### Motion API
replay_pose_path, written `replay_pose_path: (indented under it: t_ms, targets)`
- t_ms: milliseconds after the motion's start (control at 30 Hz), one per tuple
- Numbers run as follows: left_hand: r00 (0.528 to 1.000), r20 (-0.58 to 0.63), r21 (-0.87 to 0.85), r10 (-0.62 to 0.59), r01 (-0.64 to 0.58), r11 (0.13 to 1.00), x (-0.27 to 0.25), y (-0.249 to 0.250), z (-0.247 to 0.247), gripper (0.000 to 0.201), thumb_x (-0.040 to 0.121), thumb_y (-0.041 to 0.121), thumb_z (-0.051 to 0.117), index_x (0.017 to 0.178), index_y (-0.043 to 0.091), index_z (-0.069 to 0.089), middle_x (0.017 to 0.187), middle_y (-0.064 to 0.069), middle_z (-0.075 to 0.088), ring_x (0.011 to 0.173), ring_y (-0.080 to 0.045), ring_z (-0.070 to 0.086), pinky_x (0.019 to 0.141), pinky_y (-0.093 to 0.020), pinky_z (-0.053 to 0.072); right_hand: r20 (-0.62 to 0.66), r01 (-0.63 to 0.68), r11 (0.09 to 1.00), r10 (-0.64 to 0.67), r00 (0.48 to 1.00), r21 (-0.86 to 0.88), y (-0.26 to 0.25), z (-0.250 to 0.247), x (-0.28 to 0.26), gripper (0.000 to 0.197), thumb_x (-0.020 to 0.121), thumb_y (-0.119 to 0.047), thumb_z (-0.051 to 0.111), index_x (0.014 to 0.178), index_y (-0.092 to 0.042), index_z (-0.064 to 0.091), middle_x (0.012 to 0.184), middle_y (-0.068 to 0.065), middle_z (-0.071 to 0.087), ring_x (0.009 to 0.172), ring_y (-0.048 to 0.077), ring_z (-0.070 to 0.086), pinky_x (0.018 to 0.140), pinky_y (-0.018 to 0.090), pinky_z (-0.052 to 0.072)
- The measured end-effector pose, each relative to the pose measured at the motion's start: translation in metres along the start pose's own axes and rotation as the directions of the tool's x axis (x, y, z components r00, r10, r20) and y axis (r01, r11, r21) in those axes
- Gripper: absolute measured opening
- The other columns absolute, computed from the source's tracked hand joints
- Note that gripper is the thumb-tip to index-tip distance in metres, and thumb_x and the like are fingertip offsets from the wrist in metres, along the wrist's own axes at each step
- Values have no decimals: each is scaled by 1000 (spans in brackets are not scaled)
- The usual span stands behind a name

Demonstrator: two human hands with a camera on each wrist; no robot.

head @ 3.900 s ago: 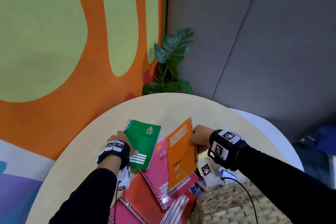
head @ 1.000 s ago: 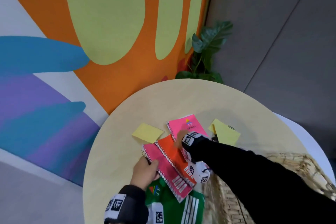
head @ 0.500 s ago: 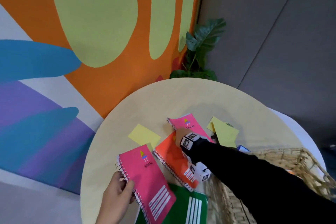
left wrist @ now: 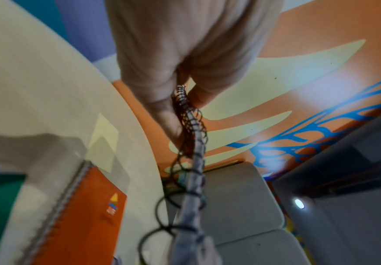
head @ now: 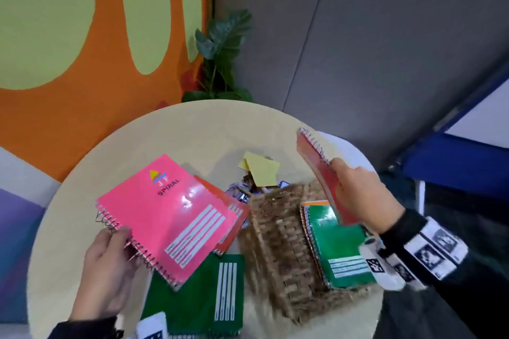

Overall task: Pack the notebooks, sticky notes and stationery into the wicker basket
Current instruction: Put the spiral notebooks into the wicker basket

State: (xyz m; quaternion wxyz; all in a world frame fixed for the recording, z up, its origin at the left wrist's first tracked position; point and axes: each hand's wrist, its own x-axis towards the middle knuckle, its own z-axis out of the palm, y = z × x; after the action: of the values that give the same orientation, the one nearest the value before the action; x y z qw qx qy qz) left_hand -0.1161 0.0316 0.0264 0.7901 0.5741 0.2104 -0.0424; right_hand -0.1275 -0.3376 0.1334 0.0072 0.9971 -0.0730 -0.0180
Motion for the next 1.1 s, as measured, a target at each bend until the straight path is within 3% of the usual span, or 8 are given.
replay_pose_path:
  t_ms: [200, 367, 500, 567, 667, 800, 933, 1100]
  targets:
    - [982, 190, -10, 7, -5, 1000, -8, 5, 58, 19, 100, 10, 38, 88, 13, 52, 81, -5, 65, 61, -10, 64, 46, -17, 55, 209, -57, 966, 112, 971, -252, 47, 80, -25, 58, 86, 7, 42, 140, -11, 34, 111, 11, 68, 98, 29, 69, 77, 40, 54]
    - [939, 337, 65, -60, 41, 997, -21, 4, 103, 26, 101, 13, 37, 122, 1, 47, 113, -15, 64, 87, -20, 65, 68, -30, 61, 490, 68, 960, 77, 868, -270, 26, 130, -24, 36, 97, -1, 36, 132, -2, 43, 129, 15, 58, 115, 30, 60, 92, 37, 49]
    - [917, 390, 128, -81, 33, 991, -31, 4, 122, 30, 101, 14, 37, 128, 4, 46, 119, -14, 64, 91, -21, 65, 73, -34, 57, 673, -112, 993, 62, 737, 32, 35, 119, -16, 44, 101, -32, 32, 136, -8, 45, 130, 14, 58, 118, 30, 57, 99, 39, 43]
    - [905, 416, 153, -88, 26, 988, -35, 3, 129, 28, 101, 14, 38, 126, 4, 48, 120, -18, 64, 90, -22, 65, 75, -36, 55, 645, -219, 932, -20, 764, 289, 43, 98, -11, 51, 101, -44, 24, 143, -18, 37, 132, 10, 56, 119, 28, 55, 104, 42, 40]
    - [868, 485, 226, -104, -9, 974, -43, 3, 147, 27, 101, 14, 39, 123, 5, 49, 114, -16, 68, 89, -19, 67, 76, -36, 57, 581, -417, 539, -175, 795, 732, 46, 64, -12, 84, 74, -83, 28, 137, -29, 43, 131, -6, 56, 122, 18, 56, 103, 37, 43]
    - [821, 559, 247, -113, -35, 968, -51, 2, 173, 26, 101, 14, 39, 122, 5, 50, 102, -7, 69, 74, -8, 70, 63, -24, 60, 415, -339, 306, -229, 881, 890, 45, 45, -6, 25, 94, -33, 54, 118, -27, 60, 110, 1, 72, 99, 18, 69, 82, 31, 56]
    - [794, 568, 367, -220, -5, 930, -48, 0, 174, 23, 100, 17, 43, 117, 4, 52, 105, -9, 65, 85, -13, 66, 69, -25, 60, 424, -370, 312, -123, 897, 875, 77, 62, -1, 31, 95, -5, 49, 116, -23, 62, 102, 8, 73, 85, 21, 72, 68, 33, 56]
    - [934, 305, 734, -187, -105, 671, -4, -23, 118, 14, 97, 27, 47, 90, 18, 56, 101, 4, 55, 97, -20, 57, 88, -34, 48, 550, -511, 349, -15, 835, 786, 124, 87, -11, 29, 91, 14, 44, 110, 1, 62, 68, 8, 74, 45, 16, 66, 39, 23, 52]
